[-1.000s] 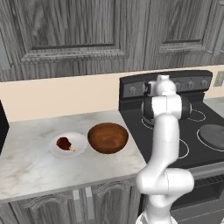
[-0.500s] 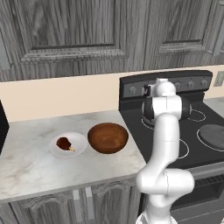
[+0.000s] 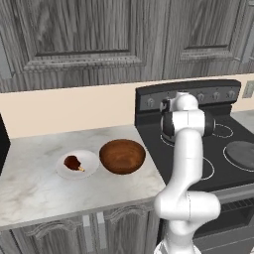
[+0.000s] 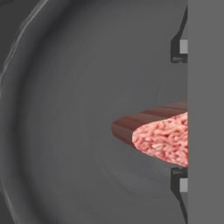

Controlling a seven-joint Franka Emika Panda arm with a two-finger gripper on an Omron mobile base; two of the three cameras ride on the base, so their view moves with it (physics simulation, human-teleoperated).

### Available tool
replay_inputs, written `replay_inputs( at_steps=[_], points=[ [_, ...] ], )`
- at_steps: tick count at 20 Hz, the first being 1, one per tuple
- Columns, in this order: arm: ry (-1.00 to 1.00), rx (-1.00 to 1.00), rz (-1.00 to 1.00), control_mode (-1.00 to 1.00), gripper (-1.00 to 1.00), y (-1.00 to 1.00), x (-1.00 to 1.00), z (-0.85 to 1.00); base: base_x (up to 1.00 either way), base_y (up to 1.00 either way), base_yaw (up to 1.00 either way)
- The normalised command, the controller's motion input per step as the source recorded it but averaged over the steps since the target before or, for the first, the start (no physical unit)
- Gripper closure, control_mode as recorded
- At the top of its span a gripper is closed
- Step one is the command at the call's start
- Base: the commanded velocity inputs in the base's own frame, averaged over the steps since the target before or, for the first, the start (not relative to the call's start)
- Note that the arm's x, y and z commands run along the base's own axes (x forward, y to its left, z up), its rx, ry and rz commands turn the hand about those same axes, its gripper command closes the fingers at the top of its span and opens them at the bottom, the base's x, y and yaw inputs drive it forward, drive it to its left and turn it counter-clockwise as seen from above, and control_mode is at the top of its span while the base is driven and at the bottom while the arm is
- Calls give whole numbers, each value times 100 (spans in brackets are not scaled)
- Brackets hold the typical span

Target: Place one of the steaks on the plate and the other in the bowl. Then place the bowl in the fridge.

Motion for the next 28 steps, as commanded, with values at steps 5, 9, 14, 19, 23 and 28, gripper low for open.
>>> replay_inputs(
  at_steps=[5,9,14,19,23,28],
  points=[
    [0,1,1,-100,-100,0,0,-14,0,0,0],
    [0,3,0,-100,100,8,0,-30,0,0,0],
    [0,0,0,-100,100,10,0,-6,0,0,0],
    [-7,-2,-1,-100,100,43,-13,6,0,0,0],
    [-27,0,-3,-100,100,29,-42,31,0,0,0],
    [-33,0,-1,-100,100,19,-65,6,0,0,0]
  ],
)
